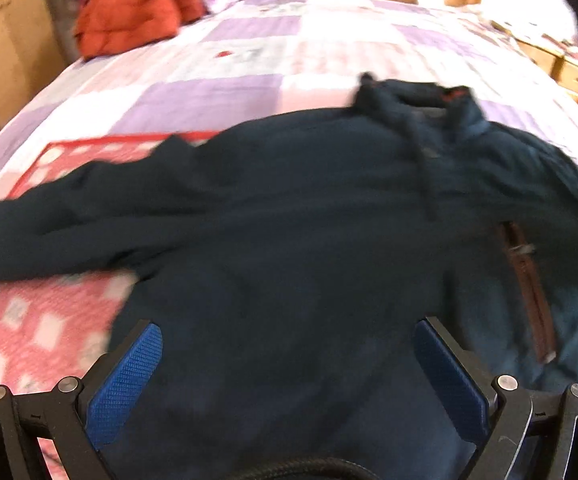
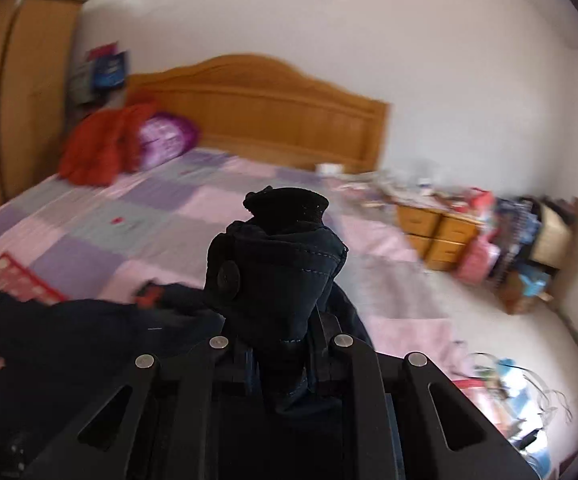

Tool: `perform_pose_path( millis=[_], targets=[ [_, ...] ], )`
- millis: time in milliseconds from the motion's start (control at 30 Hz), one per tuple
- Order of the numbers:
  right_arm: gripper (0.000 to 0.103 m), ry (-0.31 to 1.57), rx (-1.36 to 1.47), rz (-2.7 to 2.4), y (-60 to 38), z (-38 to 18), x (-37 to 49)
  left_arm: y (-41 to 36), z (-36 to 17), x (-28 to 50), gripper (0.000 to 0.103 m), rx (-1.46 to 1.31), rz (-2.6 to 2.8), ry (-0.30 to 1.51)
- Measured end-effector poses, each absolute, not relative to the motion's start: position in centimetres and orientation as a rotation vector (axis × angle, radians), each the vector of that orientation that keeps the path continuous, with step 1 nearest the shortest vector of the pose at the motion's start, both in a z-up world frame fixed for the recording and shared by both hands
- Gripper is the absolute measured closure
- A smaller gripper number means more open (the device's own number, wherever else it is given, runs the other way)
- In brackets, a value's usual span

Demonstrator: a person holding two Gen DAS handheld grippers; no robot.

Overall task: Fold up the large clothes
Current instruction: 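Carry the held sleeve across the jacket body toward the collar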

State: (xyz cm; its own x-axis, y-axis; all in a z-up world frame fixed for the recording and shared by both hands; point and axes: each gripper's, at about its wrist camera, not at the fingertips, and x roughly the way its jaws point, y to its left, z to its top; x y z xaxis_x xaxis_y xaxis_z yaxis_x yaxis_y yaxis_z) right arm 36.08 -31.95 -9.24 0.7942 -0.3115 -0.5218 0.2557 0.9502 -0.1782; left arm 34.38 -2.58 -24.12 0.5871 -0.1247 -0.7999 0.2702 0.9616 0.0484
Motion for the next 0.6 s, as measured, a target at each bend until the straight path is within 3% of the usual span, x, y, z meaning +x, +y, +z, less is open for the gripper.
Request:
perform_pose_path(
  millis=[200,367,600],
  targets=[
    [0.083,0.749,-0.215,-0.176,-20.0,-19.6,44.0,3.8,-26.2,34.6,0.000,0.143,-0.174,0.977],
    [0.083,0.852,-0.299,-0.140,-16.4,-27.7,47.3,6.8,-27.8,34.6,0.000,0.130,-0.146,0.988],
    [0.082,0.852,-0.386,-0.118,-13.2,-31.6,48.1,6.9,-29.4,34.9,0.000,0.120,-0.156,0.999]
  ],
)
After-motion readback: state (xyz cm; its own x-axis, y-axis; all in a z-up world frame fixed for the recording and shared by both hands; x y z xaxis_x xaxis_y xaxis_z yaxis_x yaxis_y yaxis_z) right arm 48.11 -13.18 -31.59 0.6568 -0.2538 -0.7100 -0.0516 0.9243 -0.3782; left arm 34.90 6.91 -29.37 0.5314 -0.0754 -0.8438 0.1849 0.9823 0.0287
